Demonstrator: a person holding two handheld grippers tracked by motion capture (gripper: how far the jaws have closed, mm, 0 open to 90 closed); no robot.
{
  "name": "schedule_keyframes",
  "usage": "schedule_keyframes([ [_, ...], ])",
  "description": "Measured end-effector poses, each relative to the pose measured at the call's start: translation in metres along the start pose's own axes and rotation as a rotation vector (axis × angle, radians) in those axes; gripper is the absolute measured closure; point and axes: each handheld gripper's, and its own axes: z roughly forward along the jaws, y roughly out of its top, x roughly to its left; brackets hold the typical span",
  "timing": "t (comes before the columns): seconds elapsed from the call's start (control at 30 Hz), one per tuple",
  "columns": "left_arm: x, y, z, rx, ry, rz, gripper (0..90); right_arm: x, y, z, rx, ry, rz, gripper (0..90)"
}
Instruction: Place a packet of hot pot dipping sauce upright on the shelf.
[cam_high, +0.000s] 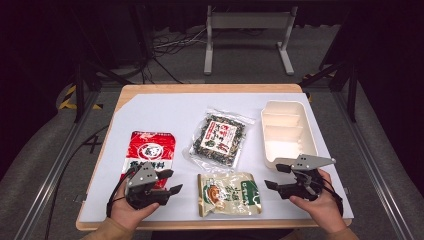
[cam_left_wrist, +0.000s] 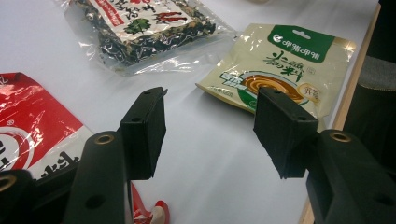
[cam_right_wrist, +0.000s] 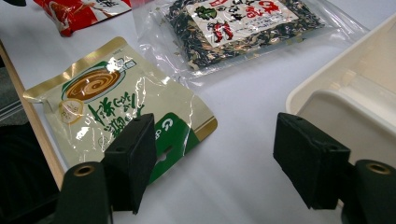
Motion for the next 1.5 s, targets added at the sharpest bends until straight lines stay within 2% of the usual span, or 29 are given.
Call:
schedule_keyframes([
  [0.3,-0.004,0.002,0.005,0.015,-0.022,0.032,43.6,0.01,-0.003,0.002,0.031,0.047,0.007,25.9],
  [0.87,-0.002,0.002,0.008,0.027,-0.038,0.019,43.1,0.018,-0.012,0.023,0.171,0.11,0.049,26.7],
  [1.17,-0.001,0.001,0.01,0.035,-0.041,0.015,42.6,0.022,-0.014,0.03,0.241,0.149,0.066,31.2],
  [1.33,-0.001,0.001,0.01,0.037,-0.045,0.011,42.3,0.024,-0.015,0.033,0.275,0.178,0.076,31.7],
  [1.5,-0.001,0.001,0.011,0.043,-0.049,0.012,41.5,0.025,-0.016,0.036,0.284,0.183,0.08,32.6],
])
